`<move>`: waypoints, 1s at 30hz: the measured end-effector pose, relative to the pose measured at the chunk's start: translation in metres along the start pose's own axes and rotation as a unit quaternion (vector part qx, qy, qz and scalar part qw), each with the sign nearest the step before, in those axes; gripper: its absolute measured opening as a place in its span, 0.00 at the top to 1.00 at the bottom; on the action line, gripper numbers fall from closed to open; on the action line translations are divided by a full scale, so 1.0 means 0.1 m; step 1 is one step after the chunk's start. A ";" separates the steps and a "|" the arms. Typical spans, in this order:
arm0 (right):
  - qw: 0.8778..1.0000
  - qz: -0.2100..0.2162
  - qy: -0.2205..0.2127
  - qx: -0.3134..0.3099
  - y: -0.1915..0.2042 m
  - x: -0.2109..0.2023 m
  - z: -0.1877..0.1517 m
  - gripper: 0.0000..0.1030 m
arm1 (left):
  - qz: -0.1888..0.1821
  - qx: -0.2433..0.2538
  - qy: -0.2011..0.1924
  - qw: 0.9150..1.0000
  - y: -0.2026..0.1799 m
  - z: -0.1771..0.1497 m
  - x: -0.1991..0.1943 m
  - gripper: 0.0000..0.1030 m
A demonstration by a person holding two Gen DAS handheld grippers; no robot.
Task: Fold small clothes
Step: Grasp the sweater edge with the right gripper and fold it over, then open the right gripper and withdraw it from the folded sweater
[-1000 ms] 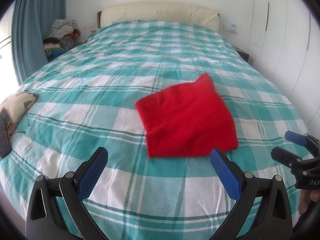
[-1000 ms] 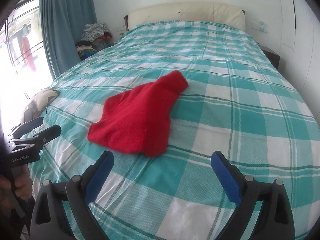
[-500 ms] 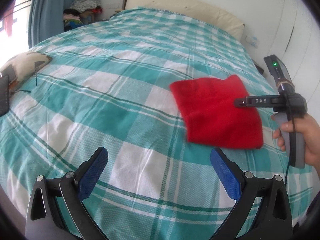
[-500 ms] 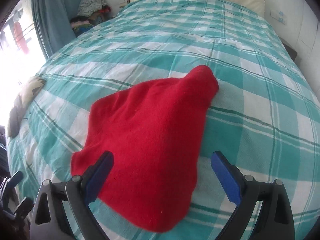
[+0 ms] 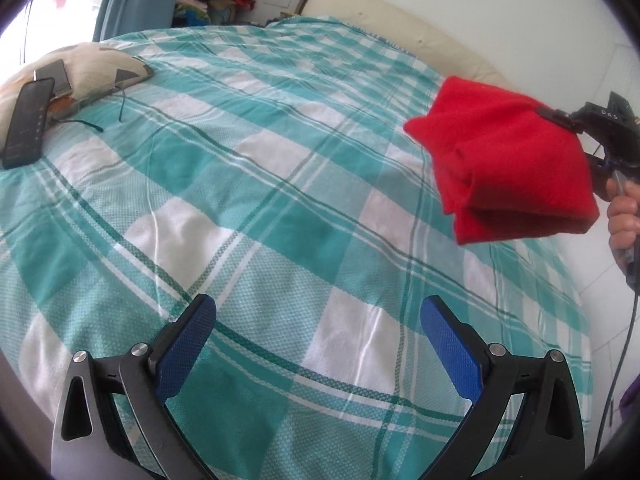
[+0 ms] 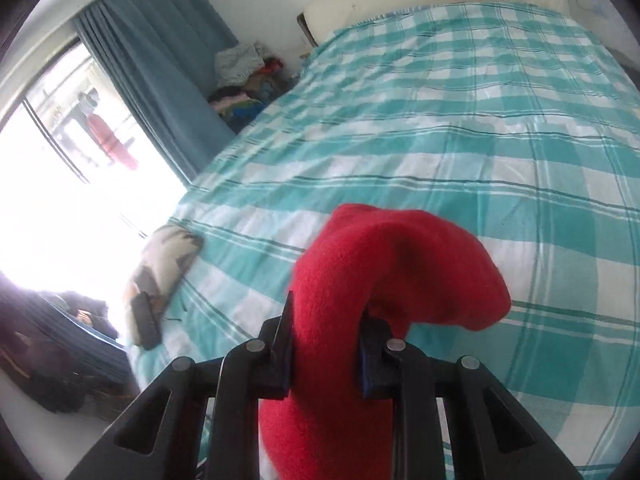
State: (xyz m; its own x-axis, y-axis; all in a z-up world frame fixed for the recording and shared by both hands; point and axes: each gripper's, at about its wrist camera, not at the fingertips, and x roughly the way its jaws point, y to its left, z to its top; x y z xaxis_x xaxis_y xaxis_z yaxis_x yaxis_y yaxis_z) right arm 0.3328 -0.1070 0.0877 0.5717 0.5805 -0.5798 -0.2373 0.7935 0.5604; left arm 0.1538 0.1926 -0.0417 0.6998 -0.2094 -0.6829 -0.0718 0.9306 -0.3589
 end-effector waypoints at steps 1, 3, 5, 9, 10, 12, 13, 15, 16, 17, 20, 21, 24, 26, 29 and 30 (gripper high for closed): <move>1.000 0.025 -0.008 0.015 -0.06 -0.07 0.00 0.77 | -0.001 0.000 -0.003 1.000 0.00 0.01 -0.01 0.01; 0.998 0.050 -0.020 0.045 -0.25 -0.16 -0.06 0.77 | -0.004 0.002 -0.005 1.000 -0.03 0.01 -0.01 0.01; 0.999 0.021 -0.020 0.045 -0.51 -0.18 -0.22 0.77 | -0.007 0.008 -0.002 1.000 -0.08 -0.01 0.02 0.01; 0.994 -0.106 0.028 0.011 -1.16 -0.02 -0.77 0.73 | -0.001 0.037 0.018 0.999 -0.24 -0.14 0.16 0.01; 0.988 -0.145 0.054 0.014 -1.35 0.05 -0.95 0.67 | 0.000 0.045 0.025 0.999 -0.28 -0.17 0.19 0.01; 0.982 -0.171 0.071 0.039 -1.69 0.04 -1.22 0.43 | 0.001 0.058 0.033 0.998 -0.35 -0.22 0.22 0.01; 0.984 -0.159 0.052 0.058 -1.80 -0.08 -1.29 0.33 | 0.000 0.064 0.032 0.997 -0.39 -0.23 0.23 0.01; 0.986 -0.143 0.021 0.085 -1.88 -0.32 -1.32 0.22 | -0.003 0.074 0.034 0.997 -0.48 -0.22 0.25 0.01; 0.987 -0.137 0.010 0.087 -1.86 -0.44 -1.31 0.22 | -0.010 0.077 0.036 0.996 -0.54 -0.20 0.26 0.01; 0.987 -0.139 -0.001 0.077 -1.79 -0.55 -1.29 0.22 | -0.022 0.080 0.037 0.996 -0.60 -0.18 0.26 0.01; 0.986 -0.165 -0.020 0.005 -1.42 -0.78 -1.30 0.22 | -0.067 0.084 0.046 0.993 -0.88 -0.09 0.22 0.01; 0.983 -0.180 -0.018 -0.017 -1.26 -0.83 -1.34 0.22 | -0.080 0.089 0.050 0.992 -1.00 -0.06 0.18 0.01; 0.974 -0.218 -0.005 -0.055 -0.83 -0.98 -1.54 0.16 | -0.083 0.126 0.040 0.988 -1.37 -0.03 -0.05 0.01; 0.968 -0.238 -0.010 -0.077 -0.57 -1.12 -1.76 0.08 | -0.036 0.157 0.004 0.987 -1.56 -0.08 -0.27 0.01; 0.957 -0.270 -0.033 -0.099 -0.27 -1.33 -2.08 0.05 | 0.033 0.181 -0.041 0.982 -1.71 -0.21 -0.54 0.01; 0.956 -0.273 -0.037 -0.101 -0.20 -1.38 -2.16 0.05 | 0.046 0.184 -0.047 0.981 -1.72 -0.24 -0.60 0.01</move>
State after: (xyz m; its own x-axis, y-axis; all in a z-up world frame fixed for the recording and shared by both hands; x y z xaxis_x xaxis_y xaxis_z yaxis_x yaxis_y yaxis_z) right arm 0.0887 -0.1637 0.0286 0.7064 0.0601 -0.7052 -0.0300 0.9980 0.0551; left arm 0.1069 0.0377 0.0457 0.7654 -0.1062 -0.6347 0.1105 0.9933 -0.0330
